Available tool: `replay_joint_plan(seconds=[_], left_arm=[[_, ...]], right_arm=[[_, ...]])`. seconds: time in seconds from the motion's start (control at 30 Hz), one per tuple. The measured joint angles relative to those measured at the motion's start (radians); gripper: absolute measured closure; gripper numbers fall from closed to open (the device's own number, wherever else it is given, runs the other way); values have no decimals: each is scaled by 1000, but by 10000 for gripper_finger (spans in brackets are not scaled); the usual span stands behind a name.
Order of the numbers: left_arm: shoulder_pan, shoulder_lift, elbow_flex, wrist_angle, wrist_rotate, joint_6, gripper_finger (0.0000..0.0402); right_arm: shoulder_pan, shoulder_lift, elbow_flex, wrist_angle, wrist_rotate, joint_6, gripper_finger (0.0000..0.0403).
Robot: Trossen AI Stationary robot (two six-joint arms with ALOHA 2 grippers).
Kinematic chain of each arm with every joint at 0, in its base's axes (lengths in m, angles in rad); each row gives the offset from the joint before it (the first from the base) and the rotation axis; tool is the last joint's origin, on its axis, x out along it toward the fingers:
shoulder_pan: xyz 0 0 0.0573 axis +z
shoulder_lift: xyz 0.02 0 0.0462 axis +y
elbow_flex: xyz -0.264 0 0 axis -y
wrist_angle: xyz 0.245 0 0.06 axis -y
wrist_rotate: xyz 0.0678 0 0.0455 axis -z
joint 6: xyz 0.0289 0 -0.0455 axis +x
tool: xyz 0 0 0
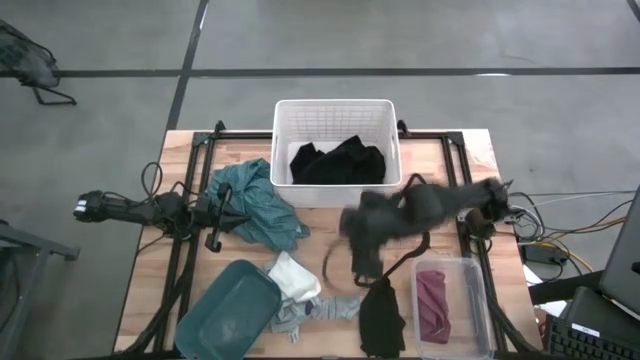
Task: Pick & Place Cloths
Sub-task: Put the black underwear into the transparent bin
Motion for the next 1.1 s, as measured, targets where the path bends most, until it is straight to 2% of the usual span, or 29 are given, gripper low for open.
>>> replay_joint_plan(seconds=[0.23, 0.4, 0.57, 0.83, 1.1], left_arm=[[0, 0, 0, -8, 0, 0, 385], [0, 0, 0, -9, 0, 0, 384], [0, 0, 0, -10, 0, 0, 385], [0, 0, 0, -14, 0, 0, 383], [0, 0, 0, -15, 0, 0, 384]], right_arm=[[153, 183, -1, 0, -49, 77, 162], [220, 313, -1, -7, -185, 121, 150], [240, 416, -1, -9, -309, 140, 150], [253, 524, -1, -27, -363, 124, 173], [255, 605, -1, -19, -379, 69, 168]])
